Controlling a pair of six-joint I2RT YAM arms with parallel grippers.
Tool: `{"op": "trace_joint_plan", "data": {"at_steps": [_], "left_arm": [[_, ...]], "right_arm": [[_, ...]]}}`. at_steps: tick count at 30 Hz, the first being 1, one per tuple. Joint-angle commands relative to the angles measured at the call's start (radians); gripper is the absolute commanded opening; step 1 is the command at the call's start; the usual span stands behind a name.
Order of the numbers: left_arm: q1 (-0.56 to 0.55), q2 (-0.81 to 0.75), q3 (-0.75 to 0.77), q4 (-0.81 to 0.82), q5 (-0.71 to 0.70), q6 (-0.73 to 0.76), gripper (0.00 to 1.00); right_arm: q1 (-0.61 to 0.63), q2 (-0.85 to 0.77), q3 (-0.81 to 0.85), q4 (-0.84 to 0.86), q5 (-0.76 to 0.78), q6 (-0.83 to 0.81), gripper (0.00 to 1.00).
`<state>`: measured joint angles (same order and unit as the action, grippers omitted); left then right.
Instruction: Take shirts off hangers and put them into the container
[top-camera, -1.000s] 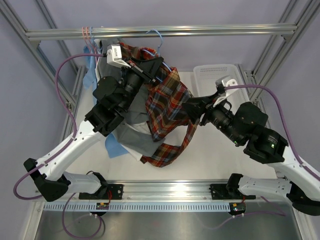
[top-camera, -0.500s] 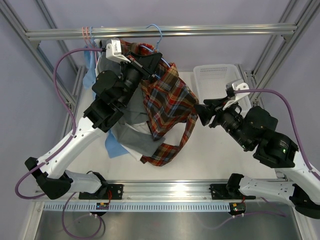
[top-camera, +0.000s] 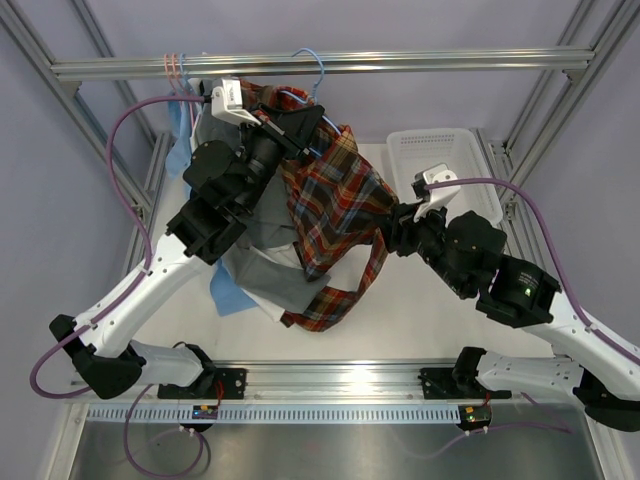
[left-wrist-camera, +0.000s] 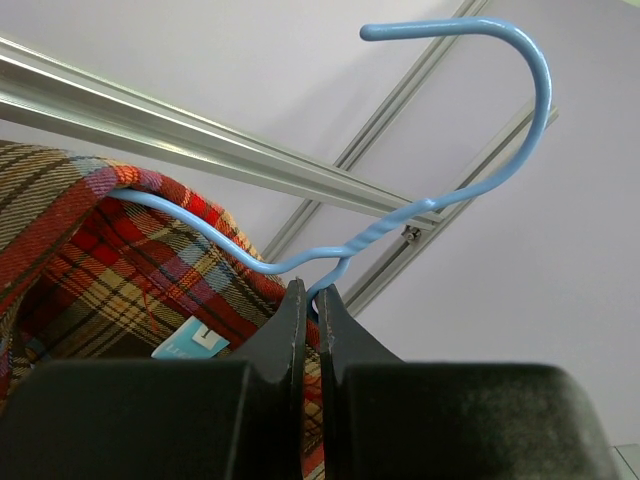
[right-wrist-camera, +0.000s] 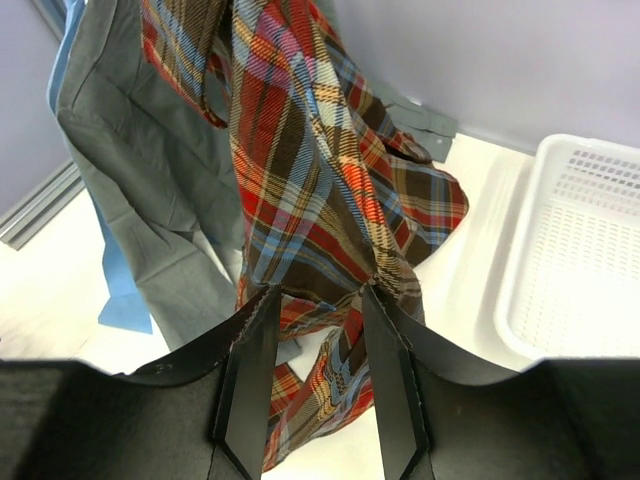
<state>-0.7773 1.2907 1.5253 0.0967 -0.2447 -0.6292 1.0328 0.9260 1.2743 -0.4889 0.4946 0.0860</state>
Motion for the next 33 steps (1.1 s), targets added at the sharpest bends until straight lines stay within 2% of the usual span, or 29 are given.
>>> {"op": "trace_joint_plan", "data": {"at_steps": [1, 5, 12, 33], "left_arm": [[0.004, -0.05, 0.019, 0.087, 0.022, 0.01, 0.0], [0.004, -0.068, 0.001, 0.087, 0.013, 0.017, 0.0], [0.004, -0.077, -0.002, 0.08, -0.001, 0.034, 0.0], [0.004, -0.05, 0.024, 0.078, 0.027, 0.011, 0.0]], "right_arm": [[-0.007, -0.012, 0.008, 0.049, 0.065, -0.029, 0.47], [-0.007, -0.03, 0.014, 0.024, 0.098, -0.038, 0.47], [-0.007, -0.084, 0.08, -0.05, 0.042, -0.002, 0.48], [-0.005, -0.038, 0.042, 0.018, 0.01, -0.012, 0.48]]}}
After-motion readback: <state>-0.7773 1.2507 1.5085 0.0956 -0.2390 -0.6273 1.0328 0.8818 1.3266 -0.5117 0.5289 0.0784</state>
